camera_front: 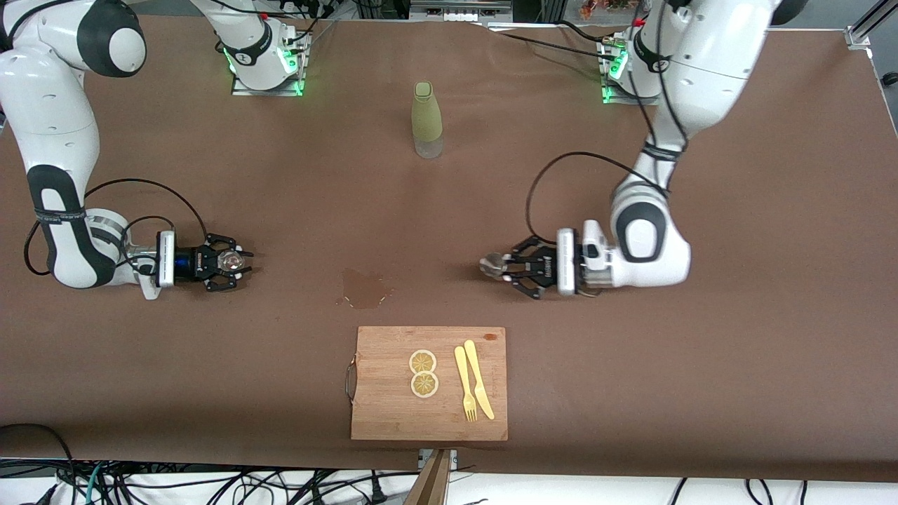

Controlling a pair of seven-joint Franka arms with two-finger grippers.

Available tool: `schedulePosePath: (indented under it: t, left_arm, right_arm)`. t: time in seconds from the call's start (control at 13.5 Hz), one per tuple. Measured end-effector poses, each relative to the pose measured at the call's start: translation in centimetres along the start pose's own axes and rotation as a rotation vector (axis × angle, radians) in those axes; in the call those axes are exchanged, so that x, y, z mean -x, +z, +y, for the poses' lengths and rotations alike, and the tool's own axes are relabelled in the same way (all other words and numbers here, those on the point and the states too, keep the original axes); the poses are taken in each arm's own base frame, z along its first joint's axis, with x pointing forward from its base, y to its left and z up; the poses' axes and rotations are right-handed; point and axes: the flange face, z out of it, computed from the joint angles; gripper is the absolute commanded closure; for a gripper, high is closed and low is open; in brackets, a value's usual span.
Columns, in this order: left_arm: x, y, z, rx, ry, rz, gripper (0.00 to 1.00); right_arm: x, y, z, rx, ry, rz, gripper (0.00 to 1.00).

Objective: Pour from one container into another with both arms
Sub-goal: 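Carry the steel jigger upright to the table center with the left gripper, then lift the glass cup above the jigger with the right gripper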

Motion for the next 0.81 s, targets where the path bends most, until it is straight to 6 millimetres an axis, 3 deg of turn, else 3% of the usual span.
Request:
schedulePosePath:
  t: [0.37, 0.59, 0.81]
  left_arm:
    - [-4.0, 9.9, 2.4, -0.096, -0.078, -0.092, 1.00]
    - [-5.8, 15.3, 3.9, -0.146, -0.120, -0.125, 1.00]
    - [-6.2, 20.0, 4.9, -0.204, -0.171, -0.116, 1.00]
  right_arm:
    - [-1.2, -0.3, 1.1, 0.013, -0.012, -0.001, 0.71]
    - [-3.9, -0.2, 3.2, 0.008, 0.012, -0.004, 0.71]
    - [-7.3, 1.3, 5.6, -0.007, 0.066, -0.015, 0.71]
